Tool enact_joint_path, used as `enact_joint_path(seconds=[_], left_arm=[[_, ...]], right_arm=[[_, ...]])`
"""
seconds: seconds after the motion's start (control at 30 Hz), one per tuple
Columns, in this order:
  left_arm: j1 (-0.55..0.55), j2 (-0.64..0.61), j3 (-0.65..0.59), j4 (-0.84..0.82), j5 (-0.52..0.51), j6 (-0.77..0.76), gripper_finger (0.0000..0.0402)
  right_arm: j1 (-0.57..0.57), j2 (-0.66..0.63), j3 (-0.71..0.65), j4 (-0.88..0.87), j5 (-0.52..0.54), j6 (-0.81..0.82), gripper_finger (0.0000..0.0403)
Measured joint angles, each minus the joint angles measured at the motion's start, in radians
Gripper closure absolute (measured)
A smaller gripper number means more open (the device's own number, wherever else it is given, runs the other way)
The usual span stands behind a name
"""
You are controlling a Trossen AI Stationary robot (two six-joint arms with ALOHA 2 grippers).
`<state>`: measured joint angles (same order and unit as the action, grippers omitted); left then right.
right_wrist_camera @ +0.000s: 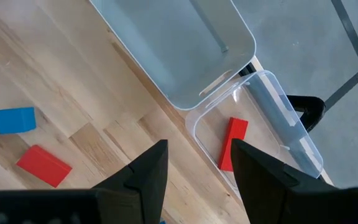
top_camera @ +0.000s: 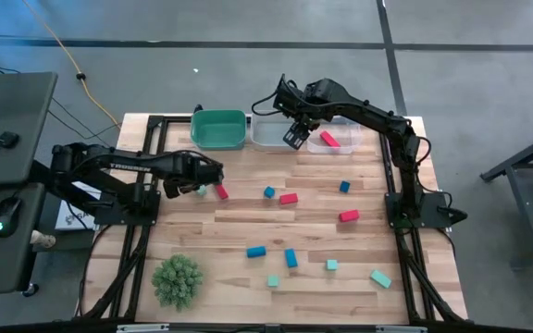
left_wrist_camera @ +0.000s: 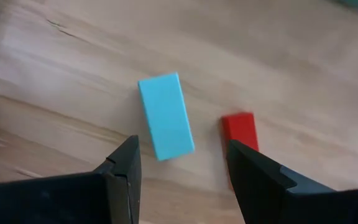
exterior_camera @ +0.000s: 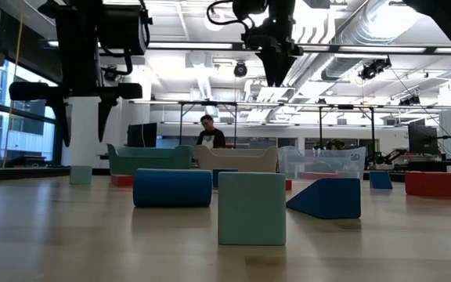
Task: Sort & place blocks by color
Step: Put the light blue block into the green bin
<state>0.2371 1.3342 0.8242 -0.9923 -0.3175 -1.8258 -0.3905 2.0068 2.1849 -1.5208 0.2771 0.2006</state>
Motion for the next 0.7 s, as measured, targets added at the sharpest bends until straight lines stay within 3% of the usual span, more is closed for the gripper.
enact_joint_path(seconds=[0.33, 0.7], left_arm=[[0.051, 0.019, 0.0, -0.006, -0.029, -0.036, 0.0241], [0.064, 0.136, 0.0, -0.006, 0.007, -0.052, 0.0241]], right_arm=[[0.0, 0.0, 0.0, 0.004, 0.0, 0.0, 0.0237], [0.0, 0.0, 0.0, 0.016, 0.0, 0.0, 0.0237]])
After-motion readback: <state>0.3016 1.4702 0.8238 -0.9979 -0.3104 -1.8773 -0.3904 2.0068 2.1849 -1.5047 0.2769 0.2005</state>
